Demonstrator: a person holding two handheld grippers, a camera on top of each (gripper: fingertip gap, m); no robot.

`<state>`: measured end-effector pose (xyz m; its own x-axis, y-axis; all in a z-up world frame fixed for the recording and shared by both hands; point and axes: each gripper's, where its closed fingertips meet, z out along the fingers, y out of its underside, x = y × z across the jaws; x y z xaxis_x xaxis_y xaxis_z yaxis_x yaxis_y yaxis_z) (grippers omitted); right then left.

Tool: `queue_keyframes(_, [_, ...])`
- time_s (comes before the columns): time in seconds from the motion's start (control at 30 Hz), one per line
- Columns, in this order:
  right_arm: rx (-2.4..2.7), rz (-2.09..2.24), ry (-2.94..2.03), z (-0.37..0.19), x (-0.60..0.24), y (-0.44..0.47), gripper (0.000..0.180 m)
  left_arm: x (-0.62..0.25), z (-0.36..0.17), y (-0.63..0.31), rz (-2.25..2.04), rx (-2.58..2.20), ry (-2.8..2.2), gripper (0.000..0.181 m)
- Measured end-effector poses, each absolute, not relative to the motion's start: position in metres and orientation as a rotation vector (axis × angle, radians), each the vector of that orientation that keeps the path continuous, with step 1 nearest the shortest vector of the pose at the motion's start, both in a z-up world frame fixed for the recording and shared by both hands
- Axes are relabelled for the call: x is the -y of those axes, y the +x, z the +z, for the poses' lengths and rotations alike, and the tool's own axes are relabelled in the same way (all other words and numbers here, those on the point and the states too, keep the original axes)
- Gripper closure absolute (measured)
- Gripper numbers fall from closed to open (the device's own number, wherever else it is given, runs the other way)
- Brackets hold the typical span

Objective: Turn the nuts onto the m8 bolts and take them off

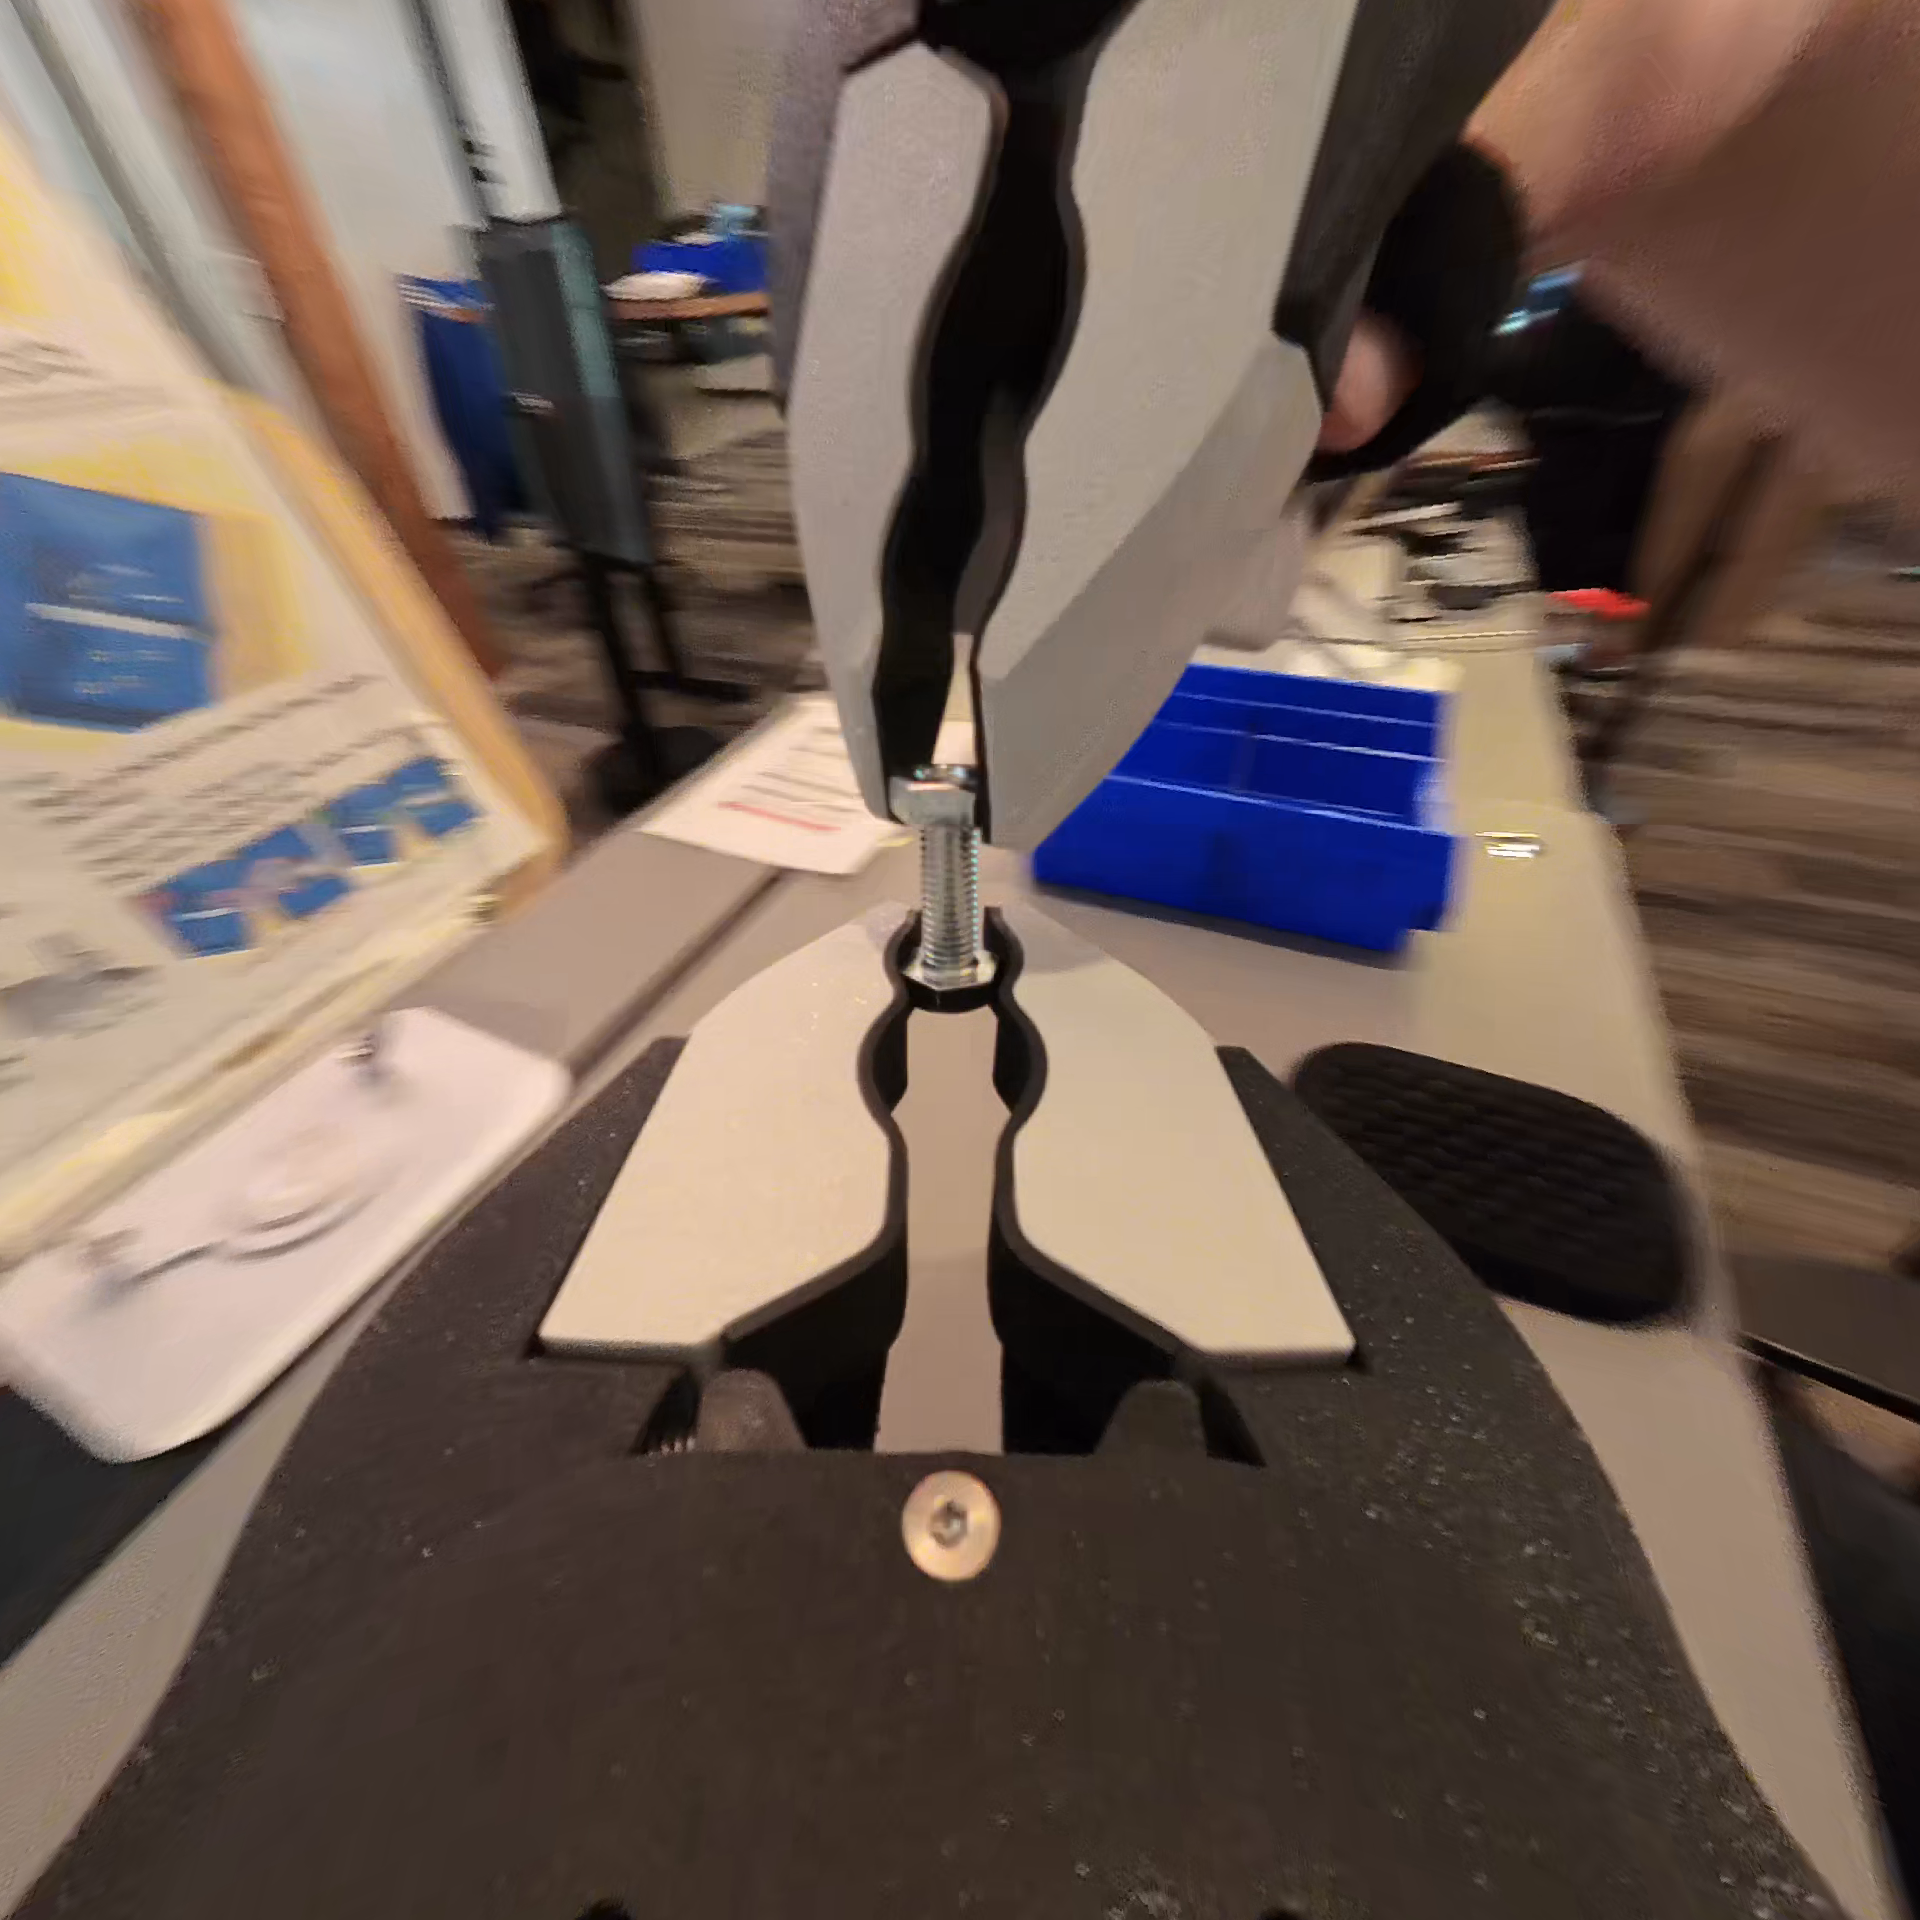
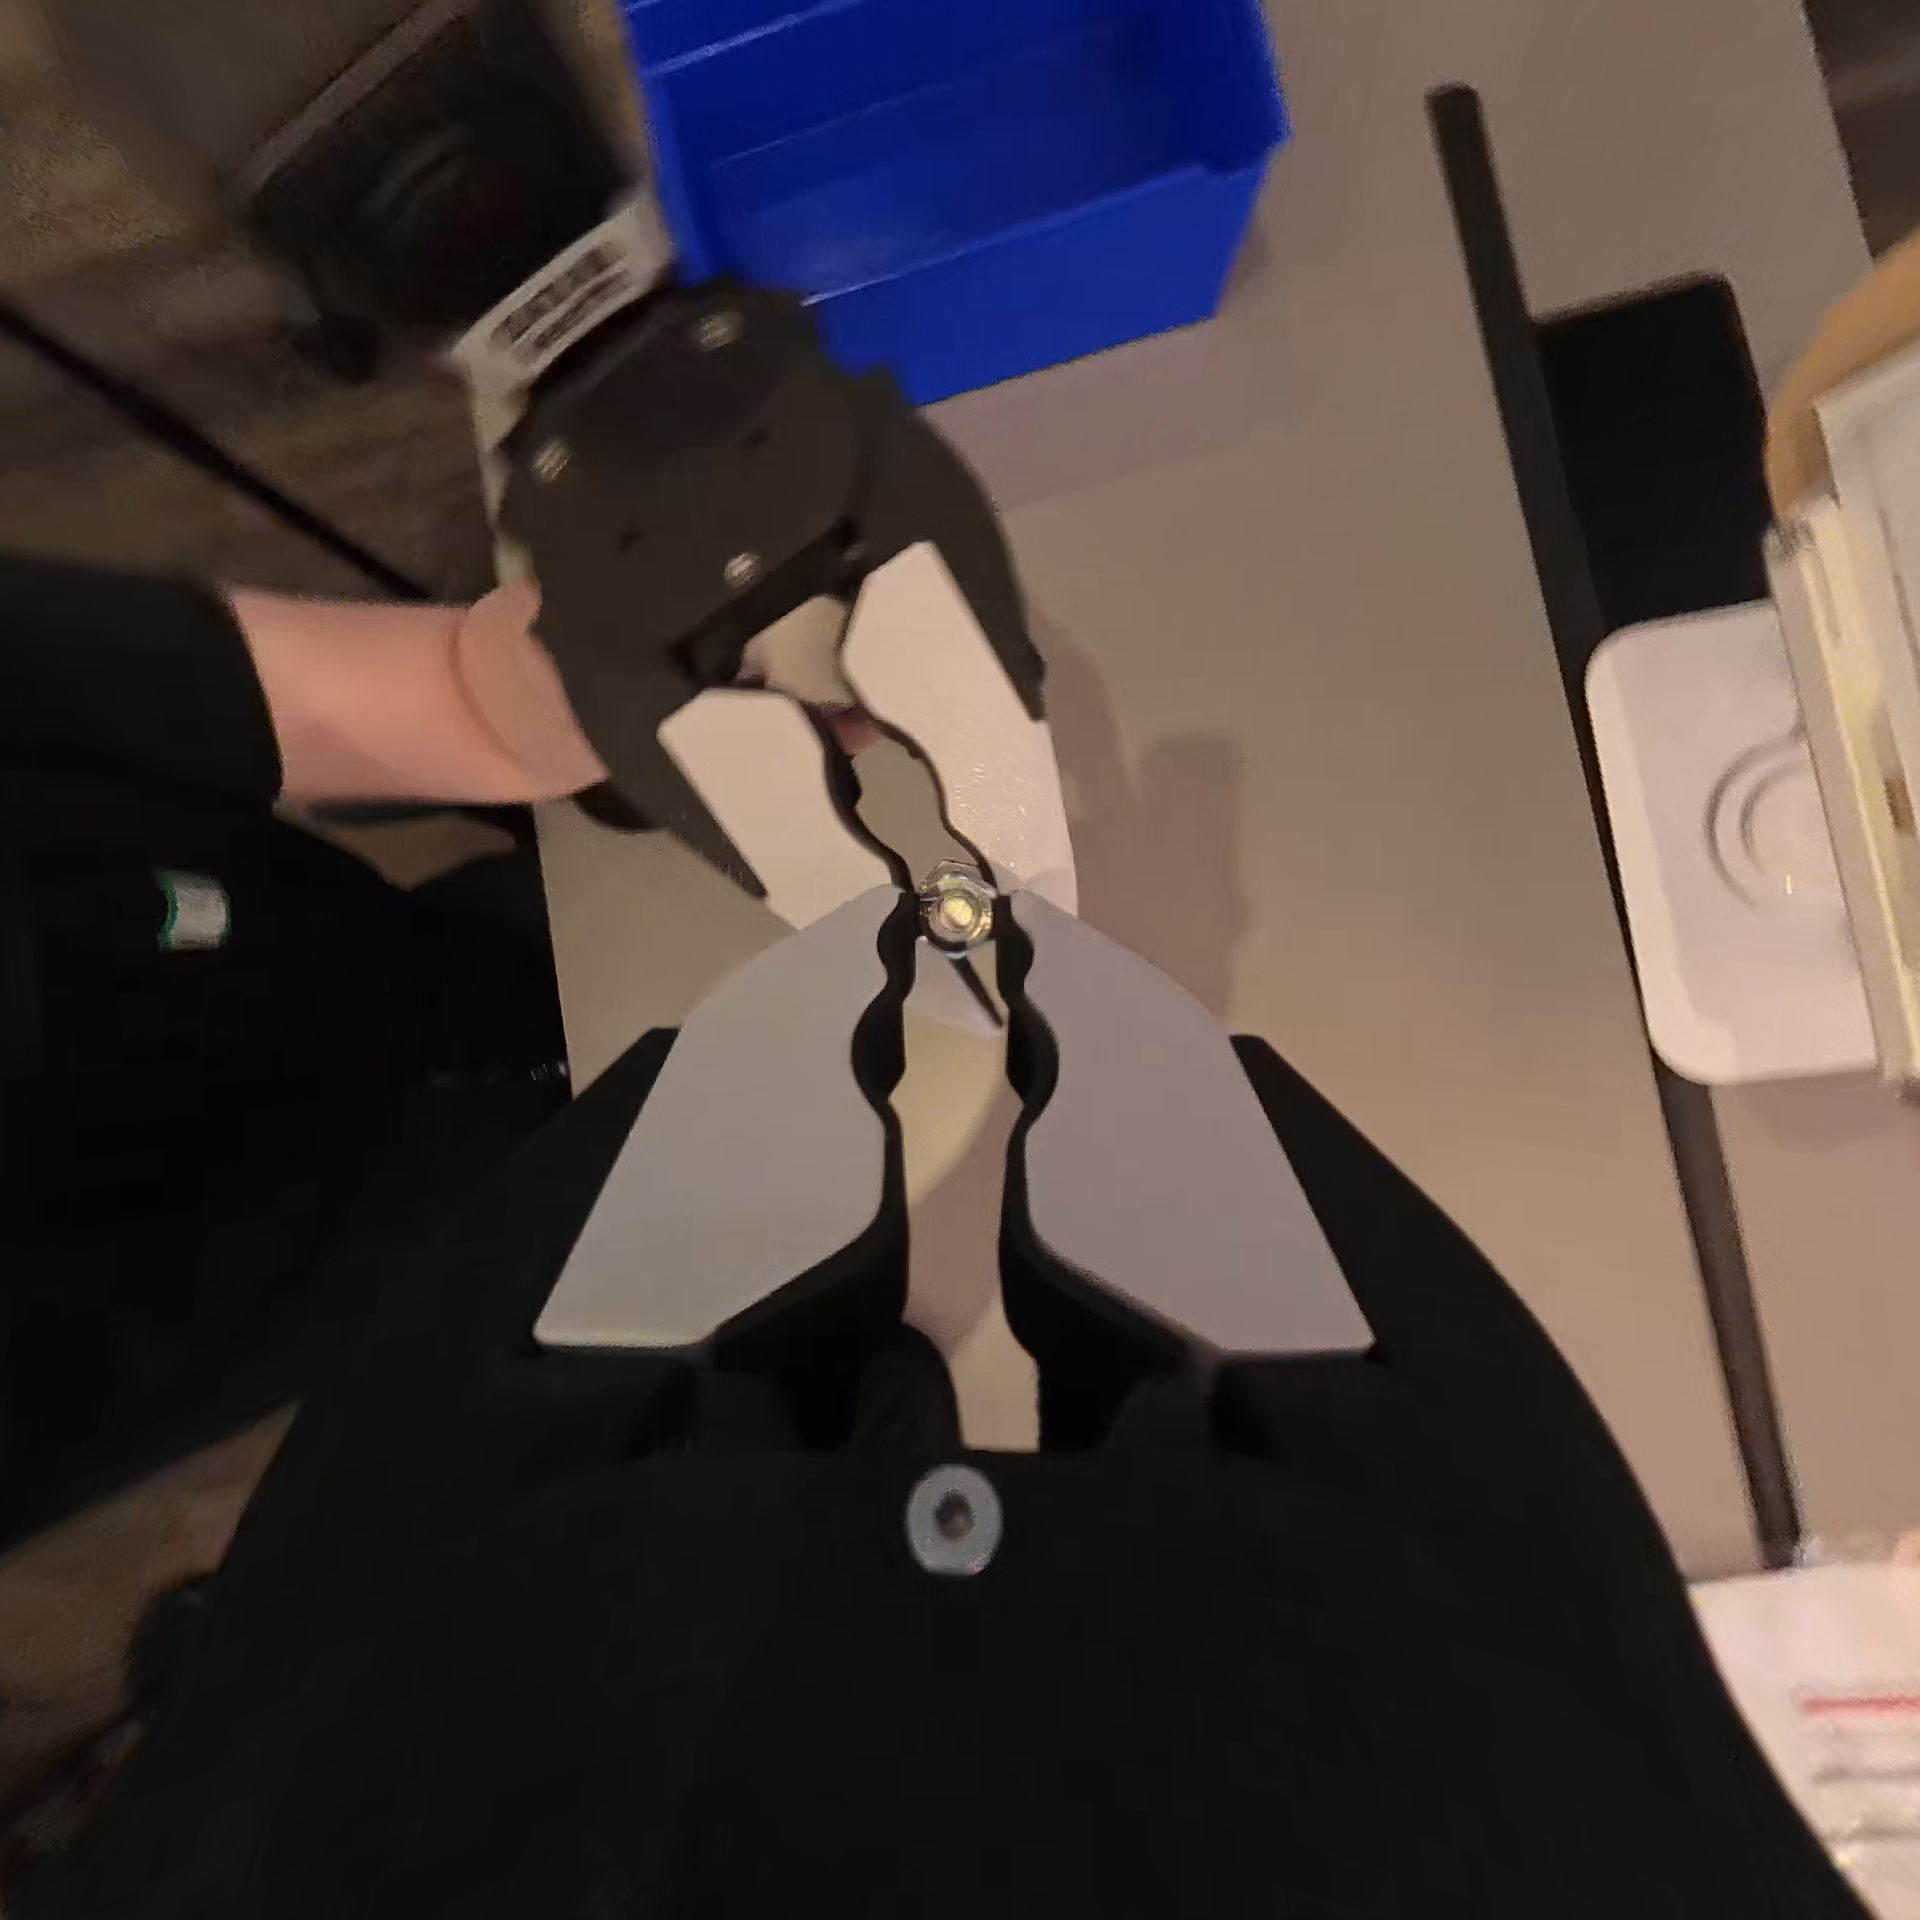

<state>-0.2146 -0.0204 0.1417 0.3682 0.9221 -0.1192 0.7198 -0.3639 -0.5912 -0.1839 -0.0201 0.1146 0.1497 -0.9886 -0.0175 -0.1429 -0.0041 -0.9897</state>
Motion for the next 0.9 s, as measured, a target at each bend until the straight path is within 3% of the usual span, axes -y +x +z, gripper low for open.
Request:
queue_keyframes(0.27, [1.925,0.588,-1.712,0.126,0.087,-0.216,0.166,0.107,0.098,-0.195,-1.547,-1.674,-1.274,0.17])
queue_keyframes(0.53, [2.092,0.5,-1.367,0.122,0.142,-0.227,0.166,0.175,0.099,-0.221,-2.106,-2.028,-0.913,0.169])
queue_keyframes(0.9, [2.237,0.278,-1.269,0.109,0.167,-0.232,0.166,0.201,0.088,-0.235,-2.305,-2.232,-0.651,0.17])
